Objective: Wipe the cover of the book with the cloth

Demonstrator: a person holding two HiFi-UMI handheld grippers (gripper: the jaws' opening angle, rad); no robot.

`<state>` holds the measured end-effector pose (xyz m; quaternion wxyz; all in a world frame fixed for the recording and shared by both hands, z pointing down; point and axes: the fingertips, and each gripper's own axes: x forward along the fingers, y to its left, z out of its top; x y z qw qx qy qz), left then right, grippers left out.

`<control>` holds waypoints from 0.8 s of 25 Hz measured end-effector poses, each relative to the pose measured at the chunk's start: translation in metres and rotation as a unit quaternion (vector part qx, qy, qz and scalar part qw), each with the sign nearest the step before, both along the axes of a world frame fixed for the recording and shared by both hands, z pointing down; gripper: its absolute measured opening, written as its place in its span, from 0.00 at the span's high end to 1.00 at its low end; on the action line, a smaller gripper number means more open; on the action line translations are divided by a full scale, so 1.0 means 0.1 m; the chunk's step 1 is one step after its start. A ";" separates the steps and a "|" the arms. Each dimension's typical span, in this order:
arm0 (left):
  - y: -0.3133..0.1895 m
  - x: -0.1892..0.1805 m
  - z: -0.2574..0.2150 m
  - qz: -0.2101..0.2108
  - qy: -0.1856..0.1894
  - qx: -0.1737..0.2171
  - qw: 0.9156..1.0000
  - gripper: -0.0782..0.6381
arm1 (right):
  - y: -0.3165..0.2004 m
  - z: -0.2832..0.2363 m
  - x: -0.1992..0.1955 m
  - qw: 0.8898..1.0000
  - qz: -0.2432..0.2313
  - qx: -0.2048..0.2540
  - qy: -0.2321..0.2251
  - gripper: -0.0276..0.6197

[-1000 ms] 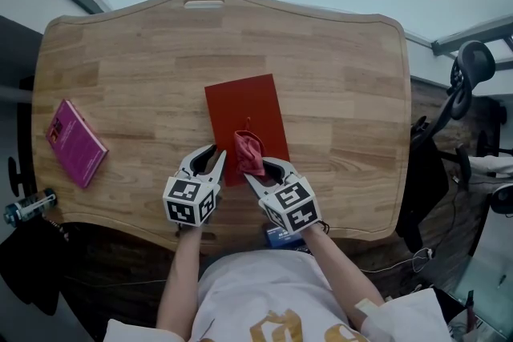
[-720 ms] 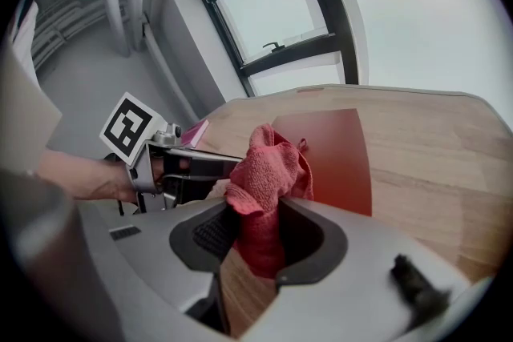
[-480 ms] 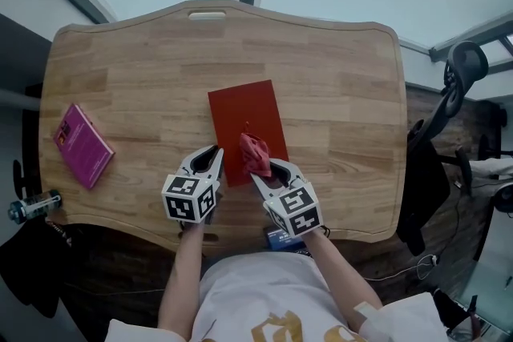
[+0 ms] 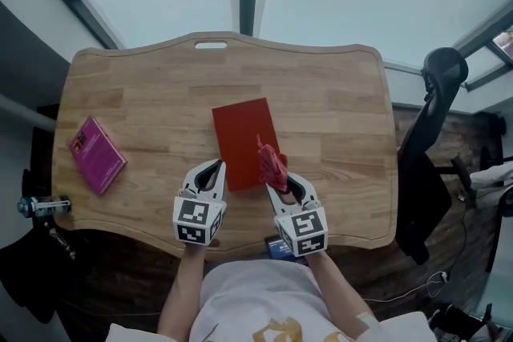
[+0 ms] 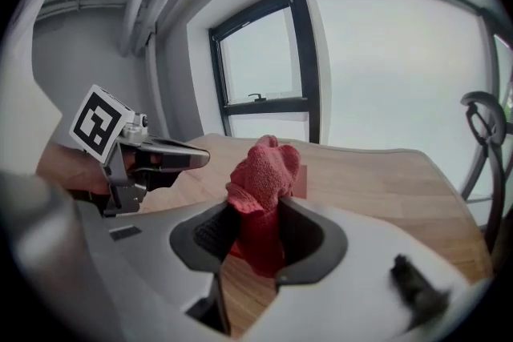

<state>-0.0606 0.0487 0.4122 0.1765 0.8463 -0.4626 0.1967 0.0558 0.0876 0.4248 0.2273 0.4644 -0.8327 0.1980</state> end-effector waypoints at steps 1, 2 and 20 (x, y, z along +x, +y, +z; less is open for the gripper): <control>0.03 0.00 -0.10 -0.001 -0.003 0.018 1.000 0.87 | 0.04 -0.05 0.03 1.000 0.005 0.009 -0.001 0.74; 0.06 0.01 -0.19 -0.002 -0.005 0.034 0.999 0.87 | 0.07 -0.11 0.07 1.000 0.013 0.018 -0.003 0.74; 0.39 -0.06 -0.81 -0.029 -0.021 0.135 0.990 0.87 | 0.29 -0.66 0.31 0.991 0.072 0.115 -0.001 0.74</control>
